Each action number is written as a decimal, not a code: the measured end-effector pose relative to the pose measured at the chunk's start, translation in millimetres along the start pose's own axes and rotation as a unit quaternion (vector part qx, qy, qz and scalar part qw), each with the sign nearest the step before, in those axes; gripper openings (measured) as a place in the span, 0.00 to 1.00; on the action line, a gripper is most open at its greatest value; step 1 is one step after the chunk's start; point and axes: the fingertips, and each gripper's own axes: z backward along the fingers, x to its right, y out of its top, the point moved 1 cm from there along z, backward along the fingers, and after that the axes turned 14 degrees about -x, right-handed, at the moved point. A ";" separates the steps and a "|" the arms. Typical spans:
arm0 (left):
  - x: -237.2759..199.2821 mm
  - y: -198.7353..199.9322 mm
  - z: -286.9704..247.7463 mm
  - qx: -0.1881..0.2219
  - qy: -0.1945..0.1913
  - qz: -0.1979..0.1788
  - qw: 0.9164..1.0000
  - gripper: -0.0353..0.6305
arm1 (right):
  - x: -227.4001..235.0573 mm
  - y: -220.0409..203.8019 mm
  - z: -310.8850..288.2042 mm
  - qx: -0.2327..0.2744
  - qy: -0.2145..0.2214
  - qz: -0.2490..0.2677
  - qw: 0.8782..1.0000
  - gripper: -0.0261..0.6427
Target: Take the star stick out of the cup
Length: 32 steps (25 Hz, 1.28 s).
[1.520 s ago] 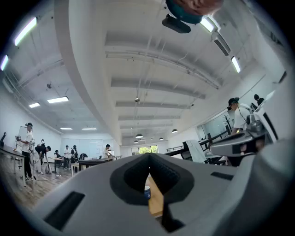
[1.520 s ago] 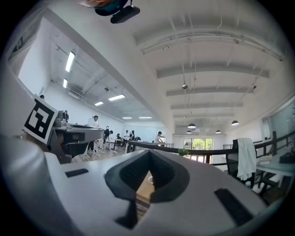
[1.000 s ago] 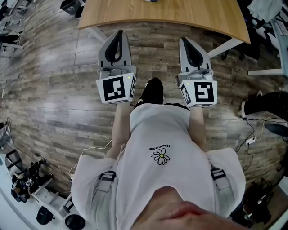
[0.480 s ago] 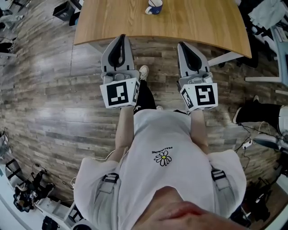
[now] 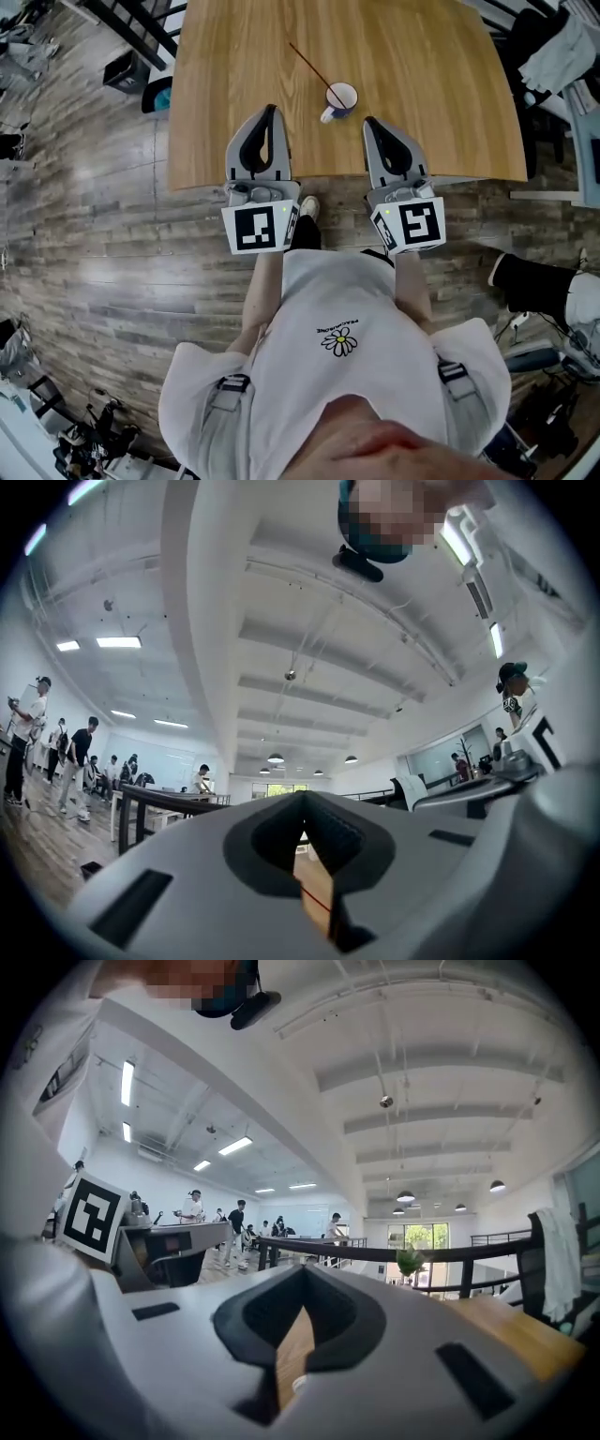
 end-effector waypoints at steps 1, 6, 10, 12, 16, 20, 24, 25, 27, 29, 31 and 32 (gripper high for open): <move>-4.9 3.6 -9.7 0.001 -0.008 -0.005 1.000 0.07 | 4.3 4.5 -10.1 -0.003 -0.004 -0.003 1.000 0.05; -24.7 19.2 -56.7 0.010 -0.030 -0.013 0.999 0.07 | 27.4 15.4 -51.7 -0.014 -0.022 -0.015 1.000 0.05; -28.2 13.4 -79.3 0.001 -0.025 -0.007 1.000 0.07 | 46.5 8.7 -65.2 -0.024 -0.019 -0.013 0.999 0.05; -28.6 14.5 -88.7 -0.001 -0.018 -0.011 1.000 0.07 | 59.0 3.0 -72.4 -0.026 -0.014 -0.029 0.999 0.05; -31.6 16.2 -100.4 0.001 0.004 -0.008 1.000 0.08 | 73.4 -4.4 -84.9 -0.035 0.003 -0.040 0.999 0.05; -29.1 19.8 -107.6 0.004 0.017 -0.015 1.000 0.08 | 82.0 -9.4 -87.9 -0.040 0.014 -0.045 0.998 0.05; -34.7 20.2 -114.8 0.005 0.034 -0.011 0.999 0.08 | 75.5 -24.3 -117.8 -0.080 0.089 -0.031 0.992 0.05; -35.5 19.1 -116.8 0.003 0.036 -0.011 0.999 0.07 | 69.7 -32.7 -132.2 -0.102 0.125 -0.027 0.986 0.13; -35.4 15.6 -119.5 -0.001 0.039 -0.009 0.999 0.08 | 58.9 -50.0 -159.0 -0.149 0.188 -0.030 0.970 0.28; -35.6 9.9 -118.4 -0.007 0.042 -0.007 0.999 0.08 | 48.4 -66.4 -177.7 -0.186 0.226 -0.034 0.956 0.28; -37.0 2.5 -115.2 -0.014 0.045 -0.004 0.999 0.08 | 36.7 -84.0 -190.0 -0.222 0.256 -0.030 0.940 0.28; -37.6 -0.9 -113.6 -0.017 0.048 0.000 0.999 0.08 | 32.8 -92.8 -194.2 -0.240 0.267 -0.025 0.933 0.28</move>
